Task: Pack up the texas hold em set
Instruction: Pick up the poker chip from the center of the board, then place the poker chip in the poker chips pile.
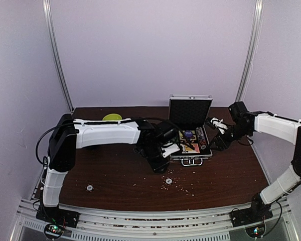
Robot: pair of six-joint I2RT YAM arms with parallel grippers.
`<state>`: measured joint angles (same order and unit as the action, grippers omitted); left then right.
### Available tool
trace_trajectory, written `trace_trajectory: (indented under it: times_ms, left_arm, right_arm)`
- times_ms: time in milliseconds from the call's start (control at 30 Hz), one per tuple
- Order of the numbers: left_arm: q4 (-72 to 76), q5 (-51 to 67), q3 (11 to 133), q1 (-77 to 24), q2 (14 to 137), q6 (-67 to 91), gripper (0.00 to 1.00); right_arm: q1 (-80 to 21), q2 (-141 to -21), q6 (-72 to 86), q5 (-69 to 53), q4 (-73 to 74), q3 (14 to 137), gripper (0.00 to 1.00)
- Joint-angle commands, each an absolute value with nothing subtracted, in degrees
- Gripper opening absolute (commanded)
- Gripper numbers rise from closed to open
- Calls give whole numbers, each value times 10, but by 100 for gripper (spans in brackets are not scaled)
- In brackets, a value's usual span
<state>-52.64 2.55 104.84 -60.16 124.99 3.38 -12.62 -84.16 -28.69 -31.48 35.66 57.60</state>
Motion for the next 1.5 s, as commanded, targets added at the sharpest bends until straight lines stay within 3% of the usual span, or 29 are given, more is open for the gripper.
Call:
trace_trajectory:
  times_ms: [0, 1200, 1467]
  left_arm:
    - [-512, 41, 1078, -613, 1275, -6, 36]
    - [-562, 80, 1138, -643, 1366, -36, 41]
    - [-564, 77, 1139, -646, 1363, -39, 54]
  right_arm:
    - [-113, -821, -268, -295, 334, 574, 59]
    - [-113, -843, -284, -306, 351, 577, 60]
    - [-112, -846, -287, -310, 354, 579, 60]
